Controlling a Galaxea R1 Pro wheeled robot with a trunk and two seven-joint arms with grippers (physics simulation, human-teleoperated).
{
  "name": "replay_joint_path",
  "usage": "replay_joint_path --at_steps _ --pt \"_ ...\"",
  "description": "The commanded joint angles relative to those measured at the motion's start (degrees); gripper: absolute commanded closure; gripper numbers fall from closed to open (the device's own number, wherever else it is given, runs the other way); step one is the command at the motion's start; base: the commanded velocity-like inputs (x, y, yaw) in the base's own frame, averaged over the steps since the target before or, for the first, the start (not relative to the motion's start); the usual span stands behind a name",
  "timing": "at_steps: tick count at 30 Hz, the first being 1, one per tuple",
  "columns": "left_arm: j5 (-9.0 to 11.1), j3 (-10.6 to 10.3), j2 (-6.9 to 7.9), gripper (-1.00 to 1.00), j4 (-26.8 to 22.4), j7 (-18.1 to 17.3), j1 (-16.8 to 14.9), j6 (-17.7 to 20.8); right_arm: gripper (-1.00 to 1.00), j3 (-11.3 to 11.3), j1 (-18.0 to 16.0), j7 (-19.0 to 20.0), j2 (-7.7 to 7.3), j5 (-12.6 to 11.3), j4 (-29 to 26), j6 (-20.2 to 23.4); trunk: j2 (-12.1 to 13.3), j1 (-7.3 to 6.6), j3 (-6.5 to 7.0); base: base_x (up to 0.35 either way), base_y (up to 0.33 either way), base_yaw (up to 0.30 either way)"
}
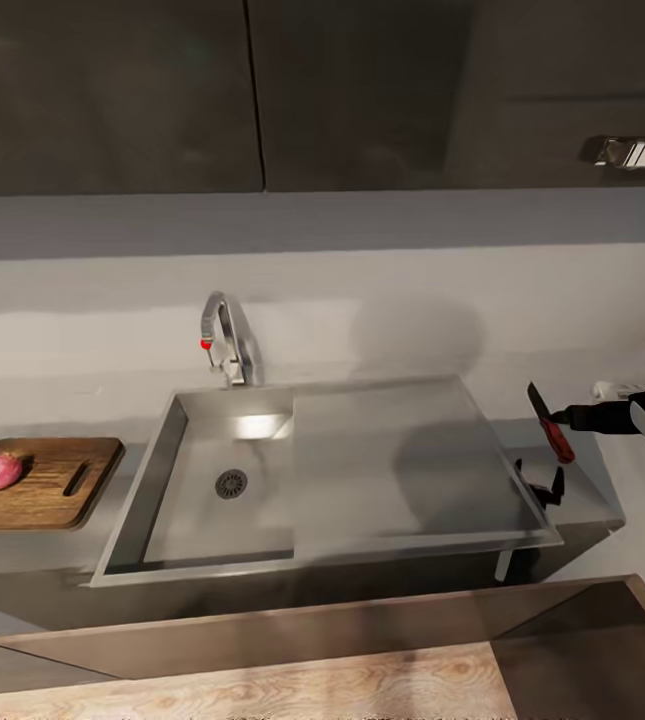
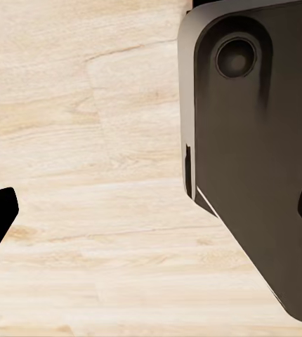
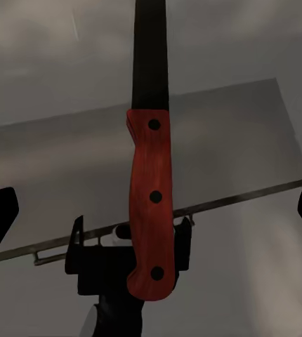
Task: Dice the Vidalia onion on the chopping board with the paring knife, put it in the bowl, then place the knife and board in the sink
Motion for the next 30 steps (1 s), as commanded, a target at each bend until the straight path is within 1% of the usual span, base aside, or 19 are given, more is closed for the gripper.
replay_joint_path --at_steps 1,6,13,30 --pt "0.57 -0.49 -0.03 -1.0 0.26 0.01 -0.11 -0.42 -1.0 0.06 -0.03 0.39 -0.02 0.58 -0.06 0.19 -0.11 0.03 -0.18 0.0 0.0 0.0" --pt "0.57 -0.49 -0.08 -1.0 0.26 0.01 -0.11 -0.43 -1.0 0.07 -0.03 0.39 0.06 0.58 0.22 -0.1 -0.11 0.03 -0.56 0.0 0.0 0.0" --pt "0.57 -0.49 -0.12 -1.0 0.26 0.01 -0.11 -0.4 -1.0 0.07 -0.03 0.3 0.17 0.58 0.93 -2.03 -0.11 0.03 -1.12 0.0 0.0 0.0" --pt "0.57 -0.49 -0.11 -1.0 0.26 0.01 -0.11 -0.42 -1.0 0.07 -0.03 0.3 0.18 0.58 1.49 -2.27 -0.11 0.03 -2.5 0.0 0.0 0.0"
